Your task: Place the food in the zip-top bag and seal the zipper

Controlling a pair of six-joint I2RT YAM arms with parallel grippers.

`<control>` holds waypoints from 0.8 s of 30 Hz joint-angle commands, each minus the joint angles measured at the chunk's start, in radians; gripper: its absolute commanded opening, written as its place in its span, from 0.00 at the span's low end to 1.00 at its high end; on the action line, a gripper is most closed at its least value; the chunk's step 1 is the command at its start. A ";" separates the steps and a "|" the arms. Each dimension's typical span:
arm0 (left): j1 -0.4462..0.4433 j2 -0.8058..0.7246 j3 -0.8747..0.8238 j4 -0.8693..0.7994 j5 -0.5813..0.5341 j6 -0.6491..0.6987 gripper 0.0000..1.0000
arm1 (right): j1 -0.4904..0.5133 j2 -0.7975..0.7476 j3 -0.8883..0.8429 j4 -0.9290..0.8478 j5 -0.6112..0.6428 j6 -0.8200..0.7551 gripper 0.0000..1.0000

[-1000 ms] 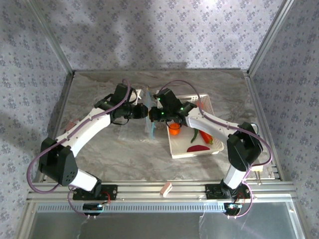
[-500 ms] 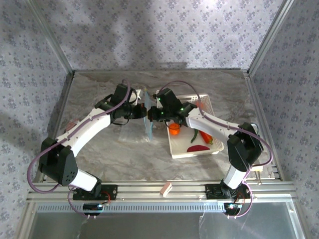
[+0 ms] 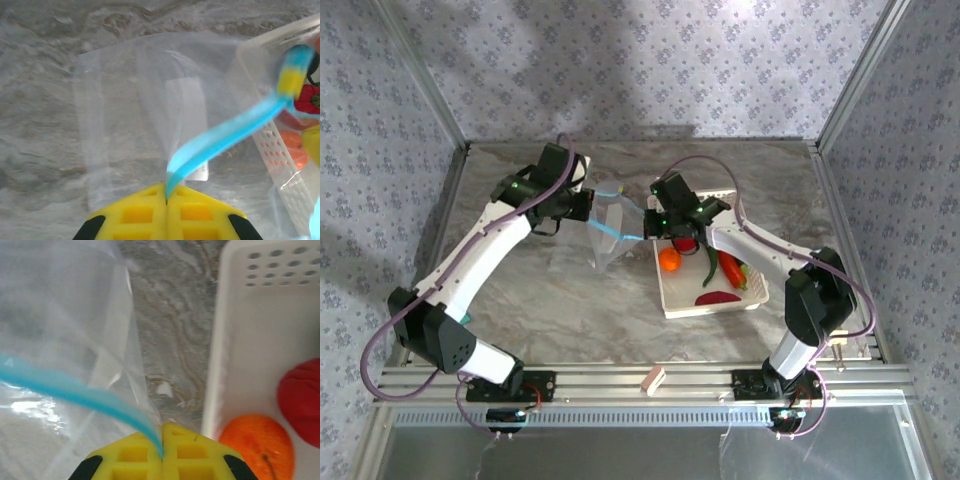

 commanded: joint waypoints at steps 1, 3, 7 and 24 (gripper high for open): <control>-0.023 -0.006 0.080 -0.170 -0.094 0.067 0.00 | -0.015 -0.002 0.038 -0.077 0.032 -0.046 0.01; -0.048 0.003 0.114 -0.212 -0.104 0.068 0.00 | -0.021 0.006 0.051 -0.087 0.029 -0.060 0.01; -0.097 0.019 0.168 -0.274 -0.132 0.063 0.00 | -0.047 0.027 0.070 -0.108 0.024 -0.080 0.01; -0.089 0.174 0.111 -0.042 0.116 0.032 0.00 | -0.056 0.103 0.105 -0.067 -0.116 -0.104 0.06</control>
